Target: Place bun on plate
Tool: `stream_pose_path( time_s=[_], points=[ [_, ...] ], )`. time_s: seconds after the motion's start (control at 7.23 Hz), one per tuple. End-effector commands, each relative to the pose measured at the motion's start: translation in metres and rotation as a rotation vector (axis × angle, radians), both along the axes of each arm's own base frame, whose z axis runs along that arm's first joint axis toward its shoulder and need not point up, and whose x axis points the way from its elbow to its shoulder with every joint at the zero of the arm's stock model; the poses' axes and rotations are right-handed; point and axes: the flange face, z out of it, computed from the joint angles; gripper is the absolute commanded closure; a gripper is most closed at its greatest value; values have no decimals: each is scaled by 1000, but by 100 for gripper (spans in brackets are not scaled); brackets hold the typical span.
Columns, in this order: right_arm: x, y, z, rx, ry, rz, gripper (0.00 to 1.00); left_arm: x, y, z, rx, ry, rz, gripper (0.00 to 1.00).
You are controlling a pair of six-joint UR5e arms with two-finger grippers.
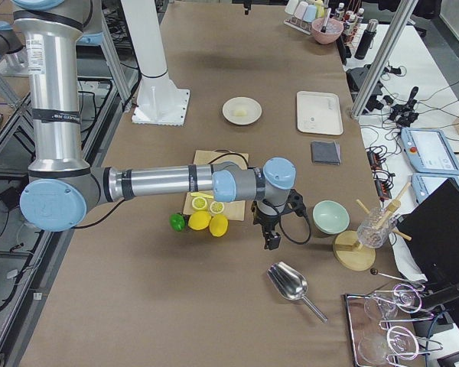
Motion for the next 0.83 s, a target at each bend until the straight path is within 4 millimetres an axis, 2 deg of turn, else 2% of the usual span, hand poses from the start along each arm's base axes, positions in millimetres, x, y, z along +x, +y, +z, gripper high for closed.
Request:
stream_pose_path(
  time_s=[0.0, 0.14, 0.41, 0.69],
  points=[
    [6, 9, 15, -25, 1, 4, 0, -8, 0, -5, -9, 21, -11, 2],
    [8, 8, 14, -22, -1, 7, 0, -21, -3, -5, -5, 16, -45, 2],
    [8, 8, 15, -25, -1, 7, 0, -20, -5, -4, -10, 4, -34, 2],
    [8, 7, 14, -22, 5, 7, 0, -30, -8, 3, 52, -70, -41, 2]
  ],
)
